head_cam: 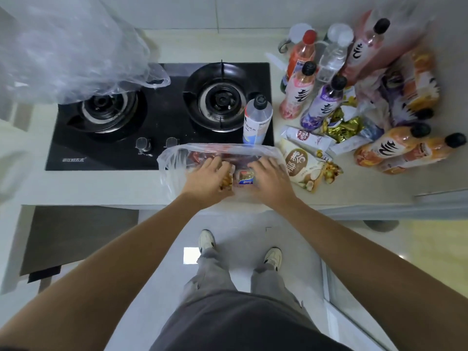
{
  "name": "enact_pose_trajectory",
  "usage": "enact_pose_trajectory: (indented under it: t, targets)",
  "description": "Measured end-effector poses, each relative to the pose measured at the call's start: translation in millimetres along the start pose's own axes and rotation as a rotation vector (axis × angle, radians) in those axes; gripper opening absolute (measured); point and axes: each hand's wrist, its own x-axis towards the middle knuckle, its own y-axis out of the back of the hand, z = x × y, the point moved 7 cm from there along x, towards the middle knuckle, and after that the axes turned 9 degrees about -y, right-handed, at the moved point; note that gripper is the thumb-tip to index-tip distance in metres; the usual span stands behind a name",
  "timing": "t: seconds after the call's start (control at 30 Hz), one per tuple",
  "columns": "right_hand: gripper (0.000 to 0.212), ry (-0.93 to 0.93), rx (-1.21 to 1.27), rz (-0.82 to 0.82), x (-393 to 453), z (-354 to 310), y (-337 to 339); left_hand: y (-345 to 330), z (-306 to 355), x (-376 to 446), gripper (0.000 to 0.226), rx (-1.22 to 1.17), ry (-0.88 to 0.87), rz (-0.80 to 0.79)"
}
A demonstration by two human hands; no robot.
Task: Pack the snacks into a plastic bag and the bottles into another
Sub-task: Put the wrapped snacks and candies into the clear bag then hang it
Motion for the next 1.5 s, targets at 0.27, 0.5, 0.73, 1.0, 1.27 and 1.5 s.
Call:
enact_pose_trajectory:
  t: [0.27, 0.5, 0.73, 1.0, 1.27, 1.5]
  targets:
    - [0.038, -0.034, 0.041, 0.102, -16, 29, 24, 4, 26, 14, 0.05, 0.035, -0.117, 0.044]
    - [0.024, -0.179, 0.082, 0.22, -41, 109, 50, 10, 97, 62, 0.049, 0.015, -0.246, 0.069]
    - [0.061, -0.396, 0.076, -0.012, -54, 201, 28, -15, 179, 113, 0.057, 0.031, -0.276, 0.009]
    - [0.066, -0.268, 0.005, -0.096, -53, 218, 10, -65, 208, 142, 0.085, 0.041, -0.044, -0.172]
    - [0.046, -0.338, 0.014, 0.011, -82, 249, 15, -90, 219, 122, 0.071, 0.015, -0.18, -0.201]
    - [0.031, -0.486, 0.124, 0.069, -72, 259, 22, -91, 220, 106, 0.067, 0.031, -0.296, -0.128]
